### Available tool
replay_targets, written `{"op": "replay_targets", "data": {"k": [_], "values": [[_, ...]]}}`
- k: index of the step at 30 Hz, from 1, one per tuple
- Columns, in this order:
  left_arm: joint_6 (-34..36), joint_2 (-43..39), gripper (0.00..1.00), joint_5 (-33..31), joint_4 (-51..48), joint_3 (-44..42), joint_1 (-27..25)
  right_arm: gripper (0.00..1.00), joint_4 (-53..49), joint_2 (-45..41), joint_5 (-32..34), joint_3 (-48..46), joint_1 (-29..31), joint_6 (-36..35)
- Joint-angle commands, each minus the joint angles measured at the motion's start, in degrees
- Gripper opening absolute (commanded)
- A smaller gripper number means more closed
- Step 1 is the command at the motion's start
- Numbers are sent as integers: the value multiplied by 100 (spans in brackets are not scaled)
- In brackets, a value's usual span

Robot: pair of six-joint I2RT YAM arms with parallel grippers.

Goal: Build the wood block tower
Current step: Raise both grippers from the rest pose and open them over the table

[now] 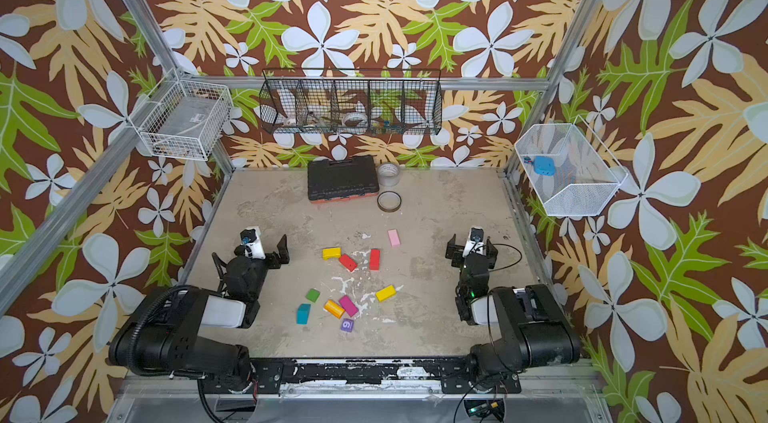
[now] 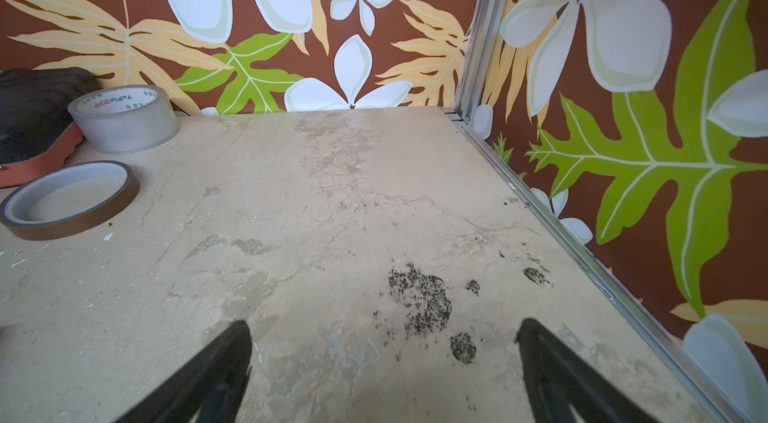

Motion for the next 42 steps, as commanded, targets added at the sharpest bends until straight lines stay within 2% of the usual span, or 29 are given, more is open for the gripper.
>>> {"op": "replay_targets", "data": {"k": [1, 35, 36, 37, 38, 39, 40, 41, 42], "values": [[99, 21, 100, 9, 283, 57, 15, 100, 217, 14, 50, 19, 10, -36], [33, -70, 100, -33, 278, 29, 57, 100, 255, -15, 60, -11, 10, -28], [-15, -273, 100, -150, 27, 92, 57, 100, 229, -89, 273, 14, 46, -44], [-52, -572, 100, -241, -404, 185, 61, 100, -82, -256, 218, 51, 59, 27], [-137, -816, 100, -375, -845, 281, 56, 100, 95, -326, 298, -25, 73, -47], [-345, -1094, 100, -646, -1399, 435, 57, 100, -44, -562, 831, -30, 244, -128], [-642, -1392, 100, -879, -2173, 668, 56, 100, -840, -989, 1455, 128, 521, -48], [-891, -1659, 100, -923, -2979, 947, 57, 100, -1887, -1440, 1576, 453, 662, 179], [-1245, -1963, 100, -912, -3960, 1268, 56, 100, -2570, -1807, 1328, 673, 669, 455]]}}
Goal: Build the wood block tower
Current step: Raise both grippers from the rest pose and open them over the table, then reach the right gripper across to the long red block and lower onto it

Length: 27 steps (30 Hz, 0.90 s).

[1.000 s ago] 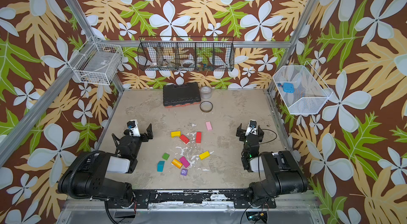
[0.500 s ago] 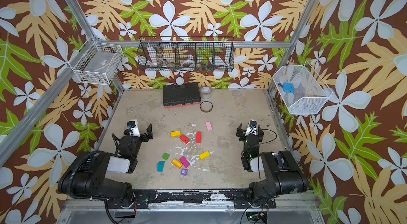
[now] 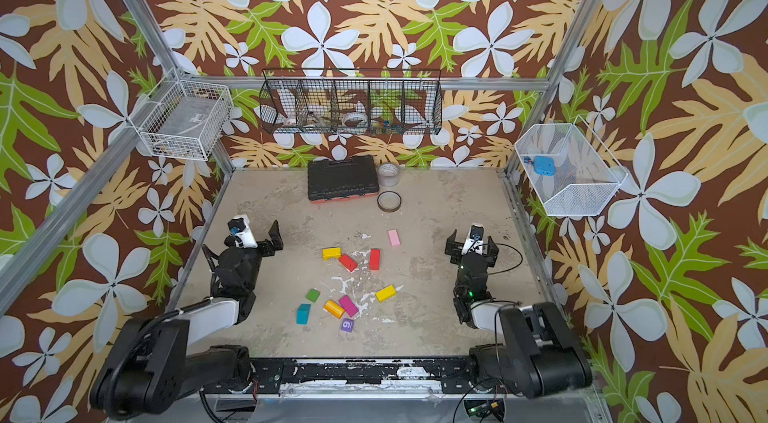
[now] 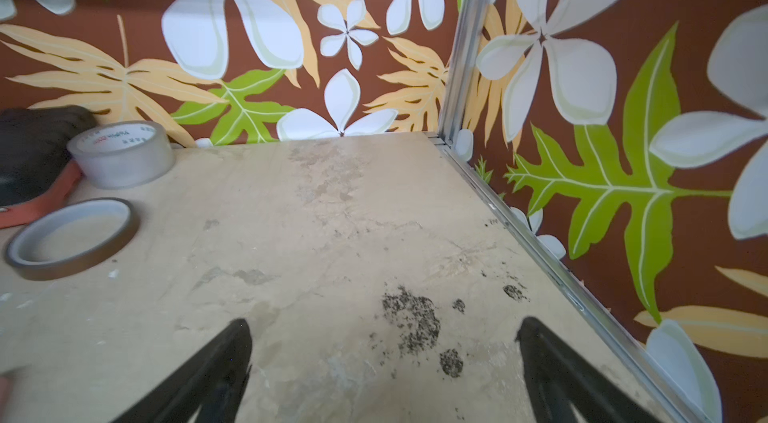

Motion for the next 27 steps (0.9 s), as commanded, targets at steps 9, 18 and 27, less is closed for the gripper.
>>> {"op": "replay_targets", "data": {"k": [9, 18, 27], "values": [[-2567, -2510, 100, 872, -4317, 1308, 9, 100, -4626, -1999, -1622, 2013, 114, 2862], [-3723, -3690, 100, 553, -5039, 990, 13, 100, -3617, -3594, -3743, 1222, 228, 2852], [-4639, -3527, 100, 2702, -6300, 2684, 8, 97, -5693, -2574, -3311, 2740, 904, 2696]]}}
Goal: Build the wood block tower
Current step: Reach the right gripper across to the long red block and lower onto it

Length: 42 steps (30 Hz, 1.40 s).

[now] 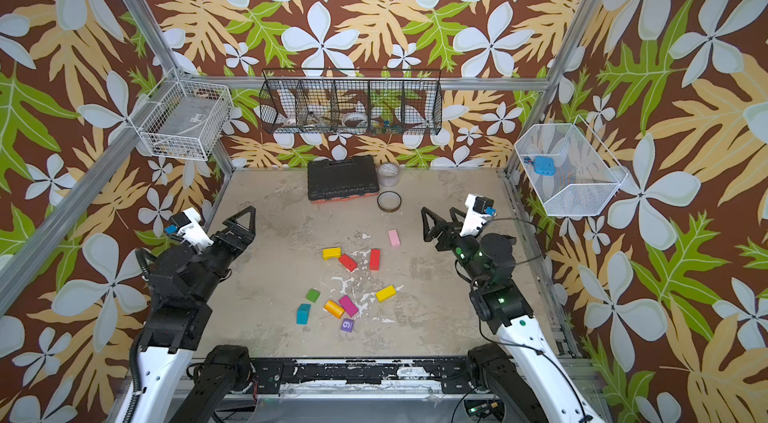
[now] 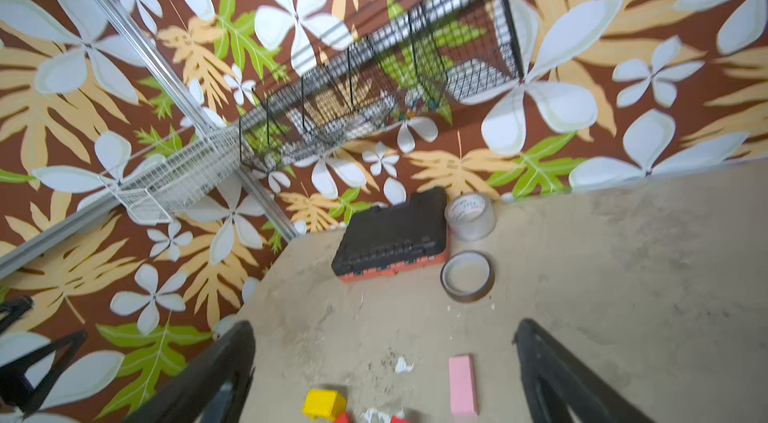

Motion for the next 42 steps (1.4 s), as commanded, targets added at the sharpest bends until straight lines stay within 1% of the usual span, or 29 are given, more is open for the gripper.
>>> {"op": "replay_targets", "data": {"k": [1, 2, 5, 7, 8, 9, 10, 11, 12, 13, 14, 15, 17, 18, 20, 22, 24, 28, 33, 40, 42], "values": [[-524, 64, 100, 930, -87, 256, 9, 97, -857, 313, 359, 269, 429, -18], [-442, 101, 100, 921, 26, 286, 13, 97, -913, 400, 576, 338, 630, -23], [-115, 198, 100, 599, 145, 57, 9, 96, -1259, 742, 1665, 624, 1599, -65], [0, 232, 99, 423, 620, -510, 8, 95, -1404, 1043, 2312, 801, 2195, -81], [-35, 250, 98, 430, 941, -857, 10, 94, -1483, 1215, 2545, 874, 2394, -19], [-423, 297, 98, 540, 1189, -1277, 8, 92, -1577, 1415, 2774, 961, 2584, 83], [-694, 374, 96, 912, 1734, -1688, -4, 89, -1649, 1623, 2905, 1029, 2744, 195], [-796, 461, 90, 1129, 2328, -2066, -121, 86, -1693, 1801, 2994, 1083, 2870, 305], [-749, 544, 90, 953, 2513, -2323, -317, 84, -1692, 1998, 3057, 1120, 3005, 405], [-605, 611, 94, 608, 2383, -2392, -454, 83, -1672, 2223, 3087, 1158, 3129, 438], [-550, 690, 96, 461, 2410, -2472, -521, 82, -1683, 2411, 3122, 1205, 3213, 460], [-570, 774, 96, 474, 2441, -2500, -523, 81, -1724, 2628, 3186, 1262, 3286, 501], [-243, 875, 93, 516, 2413, -2379, -528, 81, -1737, 2980, 3200, 1292, 3321, 576], [-169, 848, 93, 435, 2449, -2406, -536, 81, -1680, 3155, 3143, 1282, 3320, 577], [-224, 727, 94, 334, 2727, -2661, -530, 80, -1587, 3435, 3057, 1297, 3319, 549], [-412, 630, 95, 393, 3228, -3014, -531, 78, -1606, 3707, 3020, 1401, 3326, 486], [-497, 657, 95, 489, 3413, -3107, -537, 76, -1639, 3872, 3058, 1443, 3318, 488], [-404, 846, 93, 571, 3293, -2930, -539, 77, -1384, 4063, 3224, 1265, 3312, 497], [-443, 920, 93, 473, 3366, -3013, -544, 76, -1416, 4449, 3224, 1431, 3304, 441], [-428, 983, 92, 488, 3337, -2978, -543, 72, -1332, 4958, 3137, 1583, 3290, 405], [-436, 984, 92, 493, 3344, -2974, -538, 69, -1371, 5133, 3116, 1656, 3269, 415]]}}
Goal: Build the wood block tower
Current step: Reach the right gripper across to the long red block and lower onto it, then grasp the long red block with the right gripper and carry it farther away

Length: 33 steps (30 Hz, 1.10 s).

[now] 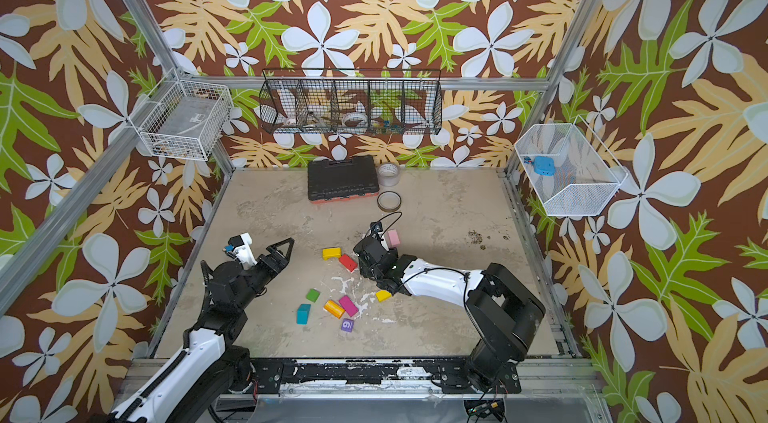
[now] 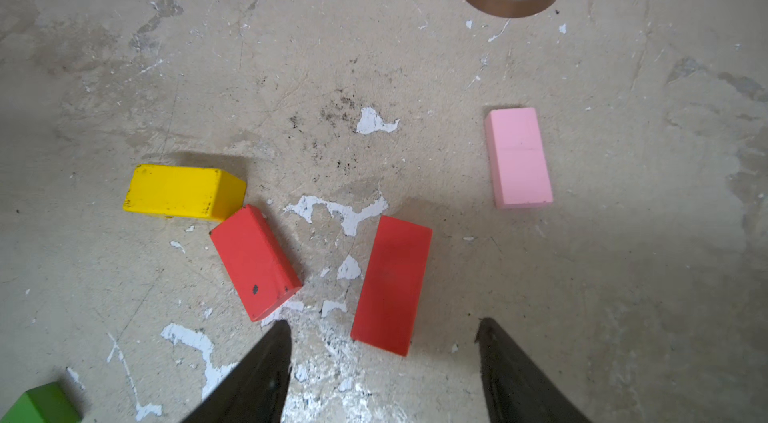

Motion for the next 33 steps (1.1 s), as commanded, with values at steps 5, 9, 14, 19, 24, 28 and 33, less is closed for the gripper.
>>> {"op": "replay_targets", "data": {"k": [5, 9, 14, 19, 24, 28, 33], "values": [[-45, 25, 92, 3, 181, 52, -11, 65, 51, 404, 32, 178, -53, -9], [-64, 62, 92, 34, 203, 61, -8, 61, 12, 651, -3, 337, -63, -35], [-64, 87, 92, 30, 202, 57, -4, 56, 12, 947, -89, 501, -120, -36], [-75, 114, 92, 60, 220, 59, -12, 52, -6, 1152, -146, 590, -229, -22], [-90, 175, 92, 71, 247, 59, -7, 46, -15, 1222, -144, 590, -311, -17], [-94, 232, 92, 78, 253, 66, -5, 40, -41, 1257, -143, 621, -335, -28], [-109, 293, 92, 112, 297, 70, -10, 33, -77, 1306, -160, 668, -336, -43]]}}
